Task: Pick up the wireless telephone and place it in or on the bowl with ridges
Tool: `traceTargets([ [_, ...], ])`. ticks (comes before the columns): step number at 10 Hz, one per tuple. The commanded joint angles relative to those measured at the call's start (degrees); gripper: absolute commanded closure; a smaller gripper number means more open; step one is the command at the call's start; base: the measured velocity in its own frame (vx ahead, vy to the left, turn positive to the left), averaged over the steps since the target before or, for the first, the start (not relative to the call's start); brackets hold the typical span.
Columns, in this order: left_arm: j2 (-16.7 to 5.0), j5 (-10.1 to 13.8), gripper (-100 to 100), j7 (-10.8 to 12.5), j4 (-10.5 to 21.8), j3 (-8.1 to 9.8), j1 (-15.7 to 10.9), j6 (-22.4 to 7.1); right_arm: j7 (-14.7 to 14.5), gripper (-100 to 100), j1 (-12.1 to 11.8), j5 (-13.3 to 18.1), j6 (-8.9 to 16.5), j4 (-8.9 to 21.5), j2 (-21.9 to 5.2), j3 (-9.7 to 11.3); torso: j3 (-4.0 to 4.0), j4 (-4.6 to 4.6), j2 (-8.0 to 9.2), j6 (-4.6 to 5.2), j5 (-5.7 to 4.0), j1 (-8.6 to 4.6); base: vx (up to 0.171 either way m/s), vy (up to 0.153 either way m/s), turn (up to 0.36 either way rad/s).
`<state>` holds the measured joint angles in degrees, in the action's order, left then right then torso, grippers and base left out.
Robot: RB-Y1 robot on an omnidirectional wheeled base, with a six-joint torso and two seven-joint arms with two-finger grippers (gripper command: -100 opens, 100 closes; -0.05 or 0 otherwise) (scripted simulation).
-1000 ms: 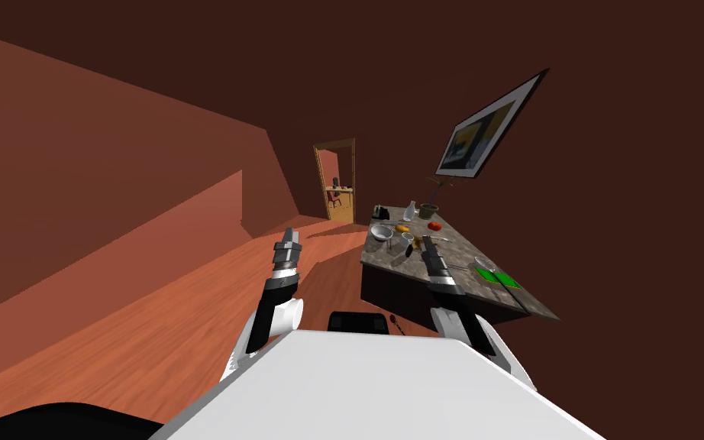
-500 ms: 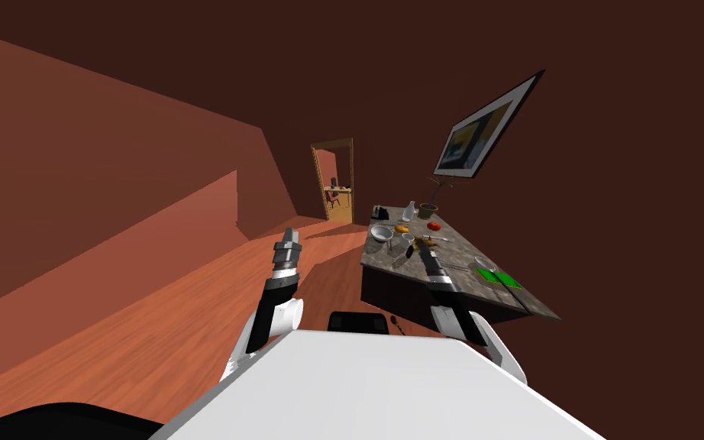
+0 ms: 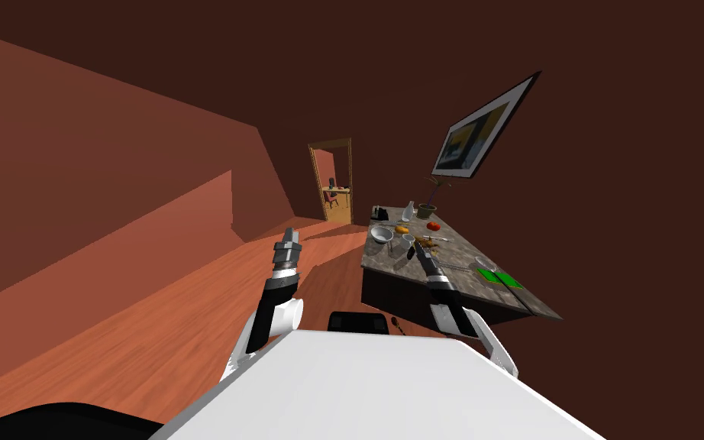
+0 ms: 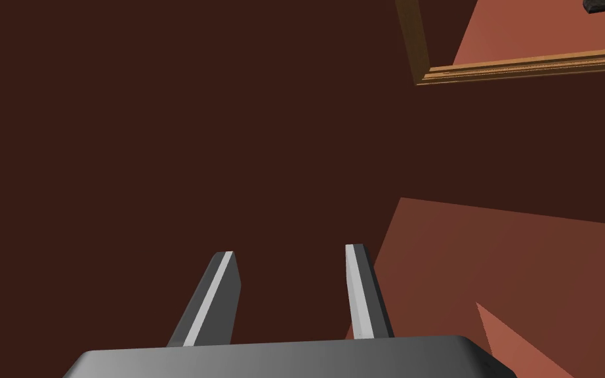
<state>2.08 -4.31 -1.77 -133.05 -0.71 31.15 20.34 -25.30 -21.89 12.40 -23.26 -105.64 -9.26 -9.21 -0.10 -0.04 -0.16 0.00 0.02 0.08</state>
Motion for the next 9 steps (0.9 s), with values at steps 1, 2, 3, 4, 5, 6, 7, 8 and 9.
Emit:
traceTargets([
  [1, 0.0, 0.0, 0, 0.0, 0.0, 0.0, 0.0, 0.0, -2.6, -100, 1.0, 1.9, 0.1, 2.3, 0.2, -0.9, 0.0, 0.0, 0.0, 0.0, 0.0, 0.0, 0.041, 0.026, -0.041],
  [2, 0.0, 0.0, 0, 0.0, 0.0, 0.0, 0.0, 0.0, -4.1, -100, 1.7, 3.0, 0.1, 3.9, 0.5, -1.4, 0.0, 0.0, 0.0, 0.0, 0.0, 0.0, 0.032, 0.026, -0.04],
  [3, 0.0, 0.0, 0, 0.0, 0.0, 0.0, 0.0, 0.0, -5.6, -100, 2.3, 4.2, 0.1, 5.3, 0.8, -1.9, 0.01, 0.0, 0.02, 0.0, 0.0, 0.0, 0.035, 0.026, -0.035],
  [4, 0.0, 0.0, 0, 0.0, 0.0, 0.0, 0.0, 0.0, -7.1, -100, 3.0, 5.4, 0.2, 7.1, 1.1, -2.5, 0.01, 0.0, 0.01, 0.0, 0.0, -0.01, 0.038, 0.027, -0.046],
  [5, 0.0, 0.0, 0, 0.0, 0.0, 0.0, 0.0, 0.0, -8.6, -100, 3.7, 6.6, 0.2, 8.9, 1.4, -3.0, 0.0, 0.0, 0.01, 0.0, 0.0, 0.0, 0.046, 0.026, -0.039],
  [6, 0.0, 0.0, 0, 0.0, 0.0, 0.0, 0.0, 0.0, -8.7, -100, 3.7, 6.6, 0.2, 8.9, 1.4, -3.0, -0.01, 0.0, -0.02, 0.0, 0.0, 0.0, 0.027, 0.016, -0.015],
  [7, 0.0, 0.0, 0, 0.0, 0.0, 0.0, 0.0, 0.0, -10.2, -100, 4.4, 7.8, 0.2, 10.6, 1.7, -3.5, 0.02, 0.0, 0.03, 0.0, 0.0, -0.02, 0.019, 0.015, -0.031],
  [8, 0.0, 0.0, 0, 0.0, 0.0, 0.0, 0.0, 0.0, -11.7, -100, 5.1, 8.9, 0.3, 12.3, 1.9, -4.0, 0.04, 0.01, 0.07, 0.0, -0.01, -0.04, 0.026, 0.023, -0.044],
  [9, 0.0, 0.0, 0, 0.0, 0.0, 0.0, 0.0, 0.0, -13.1, -100, 5.7, 10.1, 0.3, 14.0, 2.2, -4.5, 0.03, 0.01, 0.06, 0.0, 0.0, -0.02, 0.037, 0.025, -0.039],
])
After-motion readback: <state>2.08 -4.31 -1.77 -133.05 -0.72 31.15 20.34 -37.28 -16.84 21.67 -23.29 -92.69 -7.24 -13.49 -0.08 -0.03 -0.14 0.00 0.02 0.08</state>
